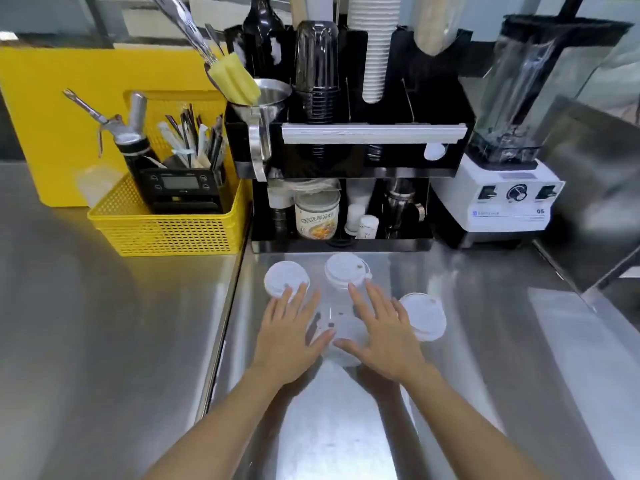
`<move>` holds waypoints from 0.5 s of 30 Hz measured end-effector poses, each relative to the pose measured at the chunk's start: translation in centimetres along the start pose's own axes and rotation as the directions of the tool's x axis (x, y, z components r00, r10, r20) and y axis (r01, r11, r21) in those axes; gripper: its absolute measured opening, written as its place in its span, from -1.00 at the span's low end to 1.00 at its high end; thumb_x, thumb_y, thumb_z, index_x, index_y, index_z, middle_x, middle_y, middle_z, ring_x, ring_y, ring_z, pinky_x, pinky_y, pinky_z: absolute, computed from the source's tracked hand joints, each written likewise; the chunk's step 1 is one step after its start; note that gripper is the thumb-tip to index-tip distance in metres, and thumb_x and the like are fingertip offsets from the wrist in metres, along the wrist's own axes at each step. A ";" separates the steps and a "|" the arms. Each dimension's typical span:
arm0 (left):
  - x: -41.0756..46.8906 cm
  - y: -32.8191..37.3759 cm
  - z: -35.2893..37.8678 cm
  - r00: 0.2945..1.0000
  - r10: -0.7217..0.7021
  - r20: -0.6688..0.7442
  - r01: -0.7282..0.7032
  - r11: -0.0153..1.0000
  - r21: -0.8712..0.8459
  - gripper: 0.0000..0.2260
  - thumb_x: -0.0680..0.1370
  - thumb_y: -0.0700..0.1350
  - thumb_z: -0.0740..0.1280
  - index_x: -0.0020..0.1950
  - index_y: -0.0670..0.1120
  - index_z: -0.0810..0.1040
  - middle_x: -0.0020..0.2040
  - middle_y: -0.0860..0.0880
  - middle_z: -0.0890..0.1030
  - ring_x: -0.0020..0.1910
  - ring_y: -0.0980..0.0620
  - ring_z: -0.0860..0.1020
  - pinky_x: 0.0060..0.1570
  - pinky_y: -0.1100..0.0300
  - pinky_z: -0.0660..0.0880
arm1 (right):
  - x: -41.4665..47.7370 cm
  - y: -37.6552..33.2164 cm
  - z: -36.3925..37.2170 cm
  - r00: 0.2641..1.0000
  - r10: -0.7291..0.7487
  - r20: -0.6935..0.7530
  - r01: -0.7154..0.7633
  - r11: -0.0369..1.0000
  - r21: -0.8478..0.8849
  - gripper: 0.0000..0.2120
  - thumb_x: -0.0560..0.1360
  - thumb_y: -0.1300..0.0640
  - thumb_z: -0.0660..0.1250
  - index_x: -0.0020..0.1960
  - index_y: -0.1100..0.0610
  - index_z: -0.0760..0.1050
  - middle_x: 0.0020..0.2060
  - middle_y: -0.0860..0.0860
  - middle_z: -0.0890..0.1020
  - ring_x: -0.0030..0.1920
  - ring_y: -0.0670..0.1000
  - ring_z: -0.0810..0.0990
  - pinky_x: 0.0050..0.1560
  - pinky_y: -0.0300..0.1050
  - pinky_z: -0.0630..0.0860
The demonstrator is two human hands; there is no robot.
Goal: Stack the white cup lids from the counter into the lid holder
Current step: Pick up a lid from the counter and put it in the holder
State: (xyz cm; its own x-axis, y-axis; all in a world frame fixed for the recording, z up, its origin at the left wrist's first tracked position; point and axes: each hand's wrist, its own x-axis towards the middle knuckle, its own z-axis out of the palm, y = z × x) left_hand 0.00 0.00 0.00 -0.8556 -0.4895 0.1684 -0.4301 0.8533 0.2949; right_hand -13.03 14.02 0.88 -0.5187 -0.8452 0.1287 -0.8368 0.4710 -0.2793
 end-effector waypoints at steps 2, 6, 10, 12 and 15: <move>-0.5 -0.1 0.9 0.993 0.036 0.111 -0.034 0.999 -0.023 -0.34 0.41 0.43 -0.13 0.45 0.21 -0.14 0.52 0.05 -0.03 0.51 -0.06 -0.08 0.43 0.07 -0.22 | -0.7 0.2 0.4 0.989 0.000 0.149 -0.002 1.000 0.014 -0.14 0.30 -0.51 -0.10 0.45 -0.14 -0.27 0.52 0.04 -0.03 0.51 0.05 -0.07 0.44 0.08 -0.12; -1.7 -0.2 2.4 0.948 0.067 0.313 -0.041 0.995 -0.090 -0.26 0.37 0.45 -0.05 0.46 0.19 -0.15 0.54 0.08 -0.02 0.51 -0.02 -0.12 0.43 0.06 -0.20 | -1.9 0.9 1.3 0.946 -0.002 0.324 -0.006 1.000 0.023 -0.20 0.44 -0.35 0.10 0.49 -0.04 -0.17 0.52 0.06 0.01 0.50 0.05 -0.02 0.44 0.01 -0.09; -0.4 0.4 2.5 0.958 0.082 0.273 -0.021 0.975 -0.219 -0.34 0.49 0.23 0.22 0.48 0.10 -0.01 0.51 0.06 0.16 0.49 0.00 0.02 0.43 0.11 -0.09 | -0.7 1.2 0.4 0.948 -0.001 0.318 -0.013 0.999 0.042 -0.26 0.44 -0.21 0.26 0.46 0.05 0.04 0.48 0.08 0.19 0.43 0.11 0.17 0.41 0.02 0.06; 3.0 2.3 0.5 0.980 0.112 0.164 -0.061 0.956 -0.288 -0.35 0.47 0.18 0.28 0.47 0.08 0.07 0.49 0.07 0.21 0.48 0.03 0.07 0.41 0.15 -0.05 | 1.3 2.6 -2.6 0.982 0.016 0.190 -0.037 0.994 0.104 -0.28 0.41 -0.18 0.32 0.43 0.04 0.11 0.44 0.05 0.26 0.38 0.11 0.23 0.38 0.00 0.10; 4.8 3.2 -1.5 0.984 0.116 0.137 -0.063 0.938 -0.341 -0.37 0.46 0.12 0.33 0.45 0.06 0.14 0.46 0.07 0.26 0.46 0.06 0.10 0.35 0.24 -0.06 | 2.7 3.3 -4.5 0.991 0.007 0.132 -0.027 0.988 0.151 -0.27 0.33 -0.25 0.29 0.39 0.04 0.21 0.38 0.02 0.36 0.36 0.06 0.27 0.32 -0.09 0.07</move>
State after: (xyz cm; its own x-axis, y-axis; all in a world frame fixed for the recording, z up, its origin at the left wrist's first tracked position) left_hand -5.07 0.11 3.16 -0.9311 -0.3578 0.0714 -0.2508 0.7697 0.5870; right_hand -17.97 14.42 4.57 -0.4966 -0.8680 0.0002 -0.7863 0.4498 -0.4235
